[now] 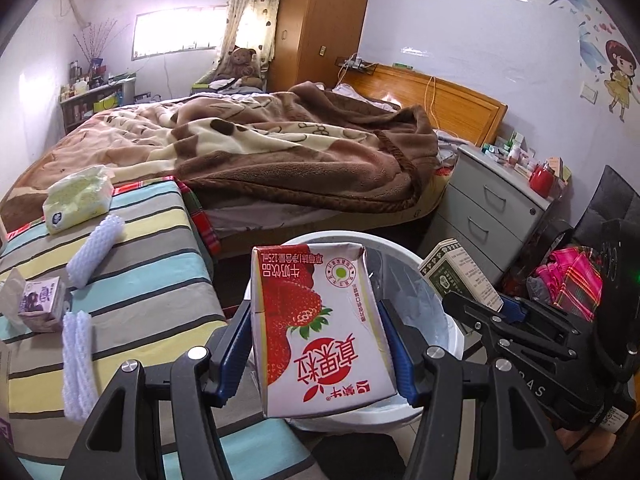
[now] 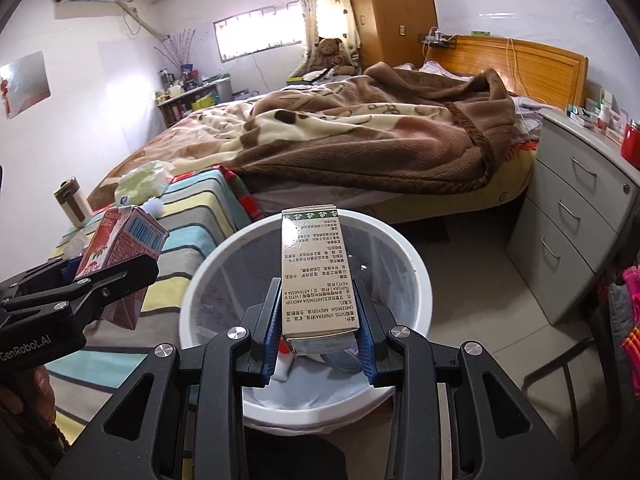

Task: Collect trash
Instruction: 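Carry the juice carton and small box over the white bin and open both tools, then move both tools back over the items on the bed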

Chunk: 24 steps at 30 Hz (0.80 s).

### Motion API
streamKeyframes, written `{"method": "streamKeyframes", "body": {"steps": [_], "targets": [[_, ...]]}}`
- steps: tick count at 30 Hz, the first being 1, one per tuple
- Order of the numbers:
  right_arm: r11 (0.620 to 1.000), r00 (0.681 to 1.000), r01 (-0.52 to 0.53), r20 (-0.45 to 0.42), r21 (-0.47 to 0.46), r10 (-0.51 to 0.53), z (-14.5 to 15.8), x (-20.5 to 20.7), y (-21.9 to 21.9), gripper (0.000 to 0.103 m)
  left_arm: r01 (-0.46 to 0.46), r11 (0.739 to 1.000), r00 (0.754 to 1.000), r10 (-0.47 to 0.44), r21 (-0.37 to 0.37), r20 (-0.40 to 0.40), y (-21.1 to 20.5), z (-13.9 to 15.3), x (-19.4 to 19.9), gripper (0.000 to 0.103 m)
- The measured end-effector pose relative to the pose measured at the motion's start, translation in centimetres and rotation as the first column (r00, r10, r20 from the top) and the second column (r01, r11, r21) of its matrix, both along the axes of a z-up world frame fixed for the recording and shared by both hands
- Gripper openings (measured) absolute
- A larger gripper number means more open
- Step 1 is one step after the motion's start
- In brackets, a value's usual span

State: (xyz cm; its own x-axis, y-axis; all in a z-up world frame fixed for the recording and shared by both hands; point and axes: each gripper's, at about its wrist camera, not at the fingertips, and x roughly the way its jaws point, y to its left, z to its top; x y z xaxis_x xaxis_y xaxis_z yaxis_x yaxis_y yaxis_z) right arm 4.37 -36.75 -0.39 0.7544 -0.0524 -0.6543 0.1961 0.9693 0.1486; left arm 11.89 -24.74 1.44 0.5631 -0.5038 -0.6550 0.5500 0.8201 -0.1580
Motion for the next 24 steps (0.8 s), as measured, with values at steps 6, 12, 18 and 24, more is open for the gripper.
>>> {"method": "streamKeyframes", "body": {"steps": [6,12,18,24], "targets": [[1.0,0.999,0.015,-0.036,-0.003,-0.015,-1.0,0.4,-0.7,0.034,-0.001,1.0,1.0,0.002,0.014,-0.013,-1.0,-0.7,0.7,0.061],[1.0,0.998,0.029,-0.053,0.0,-0.029,-1.5,0.5,-1.0,0.041,-0.006,1.0,1.0,0.006,0.01,-0.014,-1.2,-0.9,1.1,0.076],[1.0,0.999,0.026,-0.047,0.009,-0.026,-1.2,0.5,-0.9,0.063,-0.017,1.0,1.0,0.017,-0.008,-0.023,-0.7,-0.9,1.3,0.08],[1.0,0.999,0.018,-0.037,0.024,-0.017,-1.0,0.7,-0.5,0.063,-0.03,0.999,0.999,0.03,-0.015,-0.012,0.4,-0.5,1.0,0.085]]}}
